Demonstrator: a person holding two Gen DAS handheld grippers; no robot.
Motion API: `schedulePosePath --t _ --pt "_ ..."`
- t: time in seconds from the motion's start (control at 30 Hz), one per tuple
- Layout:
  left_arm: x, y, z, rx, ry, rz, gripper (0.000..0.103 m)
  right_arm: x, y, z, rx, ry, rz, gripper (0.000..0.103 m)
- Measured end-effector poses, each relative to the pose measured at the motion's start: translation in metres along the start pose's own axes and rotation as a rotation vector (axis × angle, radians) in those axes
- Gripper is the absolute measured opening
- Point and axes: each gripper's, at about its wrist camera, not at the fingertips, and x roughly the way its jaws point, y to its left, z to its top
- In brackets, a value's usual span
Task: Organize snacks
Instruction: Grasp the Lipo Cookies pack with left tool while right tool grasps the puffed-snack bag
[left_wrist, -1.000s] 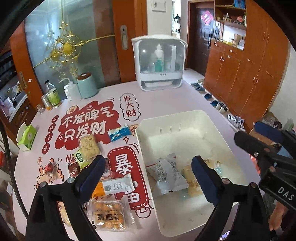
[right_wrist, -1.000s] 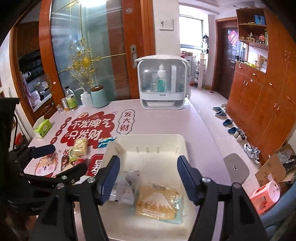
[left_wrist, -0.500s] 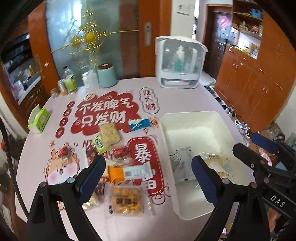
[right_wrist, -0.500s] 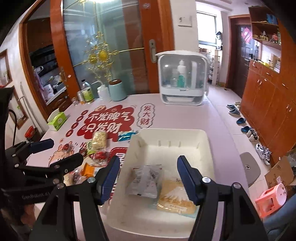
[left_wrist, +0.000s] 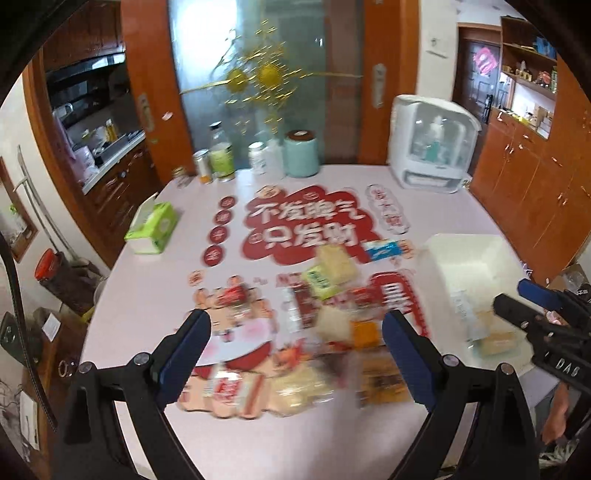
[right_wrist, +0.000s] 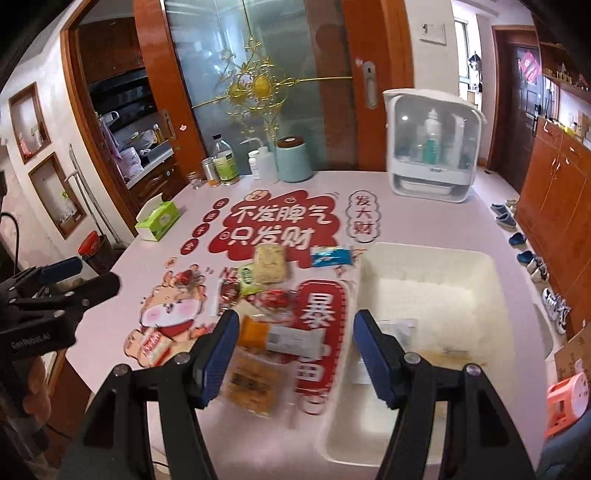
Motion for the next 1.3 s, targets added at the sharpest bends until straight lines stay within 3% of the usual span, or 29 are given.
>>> schedulePosePath --t 0.07,0.2,0.23,0.3,0.4,0.67,1.07,1.13,1.23,1.3 --pt "0.003 0.031 0.001 -0.003 0.021 -0.032 0.093 0.008 0.02 0.001 0.046 0.008 0.003 0.065" --pt "0.021 0.079 -0.005 0.009 0.064 -0.053 0.094 0.032 0.067 -0.001 0.009 0.031 -0.029 0.08" --pt "0.028 0.088 -0.009 0.01 0.085 -0.074 0.094 0.038 0.082 -0.003 -0.015 0.034 -0.041 0.082" --pt "0.043 0.101 -0.015 0.007 0.13 -0.119 0.094 0.05 0.106 -0.006 -0.048 0.038 -0.038 0.095" --pt "0.072 0.119 -0.032 0.006 0.217 -0.176 0.094 0.072 0.136 -0.016 -0.067 0.05 -0.051 0.1" --pt "0.15 0.134 -0.091 0.06 0.418 -0.236 0.094 0.142 0.159 -0.058 -0.058 0.189 -0.092 0.101" --pt "0.211 0.123 -0.12 0.083 0.54 -0.231 0.093 0.214 0.179 -0.106 -0.2 0.338 -0.136 0.1" --pt "0.216 0.119 -0.123 0.087 0.555 -0.228 0.093 0.222 0.179 -0.109 -0.201 0.362 -0.141 0.095" --pt "0.225 0.12 -0.124 0.06 0.569 -0.228 0.093 0.228 0.178 -0.111 -0.186 0.392 -0.125 0.074" --pt "0.23 0.121 -0.125 0.051 0.578 -0.21 0.093 0.226 0.176 -0.112 -0.176 0.386 -0.128 0.071"
